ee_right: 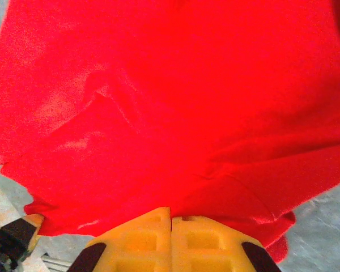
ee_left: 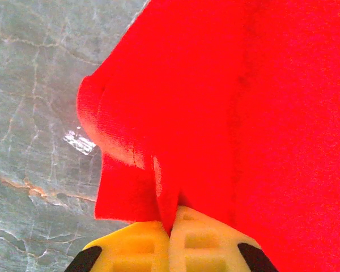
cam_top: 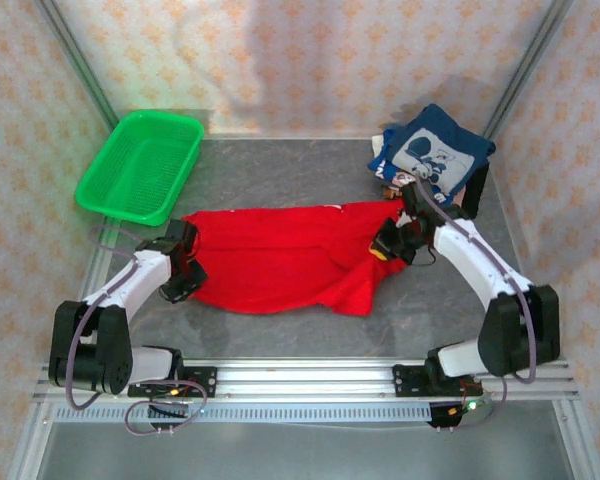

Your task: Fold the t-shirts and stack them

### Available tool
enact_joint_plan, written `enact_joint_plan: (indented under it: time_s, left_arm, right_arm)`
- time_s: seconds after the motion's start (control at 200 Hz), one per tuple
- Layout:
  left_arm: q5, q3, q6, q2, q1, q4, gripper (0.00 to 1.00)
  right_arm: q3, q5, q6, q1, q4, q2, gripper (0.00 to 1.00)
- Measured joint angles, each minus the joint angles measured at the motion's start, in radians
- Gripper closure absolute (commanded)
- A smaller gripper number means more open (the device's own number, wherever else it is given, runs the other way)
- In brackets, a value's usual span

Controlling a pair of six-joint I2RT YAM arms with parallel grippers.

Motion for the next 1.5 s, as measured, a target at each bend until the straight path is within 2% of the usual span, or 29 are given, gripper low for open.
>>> enact_joint_plan:
  time_s: [0.18,0.36,0.44,0.545,0.641,0.721,0.876,0.991,1.136,1.351,1.501]
  left_arm:
    - [-0.012,0.005,0.008,0.006,0.0,-0.002,0.93]
    - [-0.014,0.007,0.014,0.006,0.0,-0.002,0.84]
    - [-0.016,0.007,0.016,0.006,0.0,-0.003,0.75]
    - [-0.019,0.007,0.018,0.0,0.0,-0.01,0.58]
    - [-0.019,0.008,0.019,-0.028,0.003,-0.022,0.43]
    - [-0.017,0.008,0.024,-0.065,0.013,-0.032,0.37]
    - [-0.006,0.008,0.017,-0.121,0.026,-0.044,0.3]
    - [0.011,0.008,0.013,-0.146,0.026,-0.05,0.27]
    - [0.027,0.008,0.014,-0.196,0.026,-0.051,0.25]
    - [0.043,0.021,0.015,-0.245,0.026,-0.058,0.25]
    - [0.043,0.019,0.021,-0.274,0.032,-0.079,0.25]
  right_arm:
    - [0.118,-0.065,-0.018,0.0,0.021,0.171,0.88]
    - [0.206,-0.13,-0.016,0.016,0.078,0.327,0.58]
    - [0.25,-0.153,-0.014,0.04,0.101,0.382,0.48]
    - [0.267,-0.154,-0.022,0.069,0.119,0.388,0.41]
    - [0.243,-0.125,-0.035,0.074,0.118,0.325,0.37]
    - [0.18,-0.087,-0.046,0.066,0.097,0.196,0.36]
    - [-0.013,-0.048,-0.058,0.032,0.076,-0.125,0.37]
    - [-0.197,-0.045,-0.062,-0.008,0.083,-0.218,0.4]
    - [-0.364,-0.039,-0.071,-0.027,0.145,-0.129,0.48]
    - [-0.381,-0.016,-0.087,-0.027,0.288,0.005,0.61]
    - [-0.371,0.013,-0.109,-0.027,0.33,0.048,0.82]
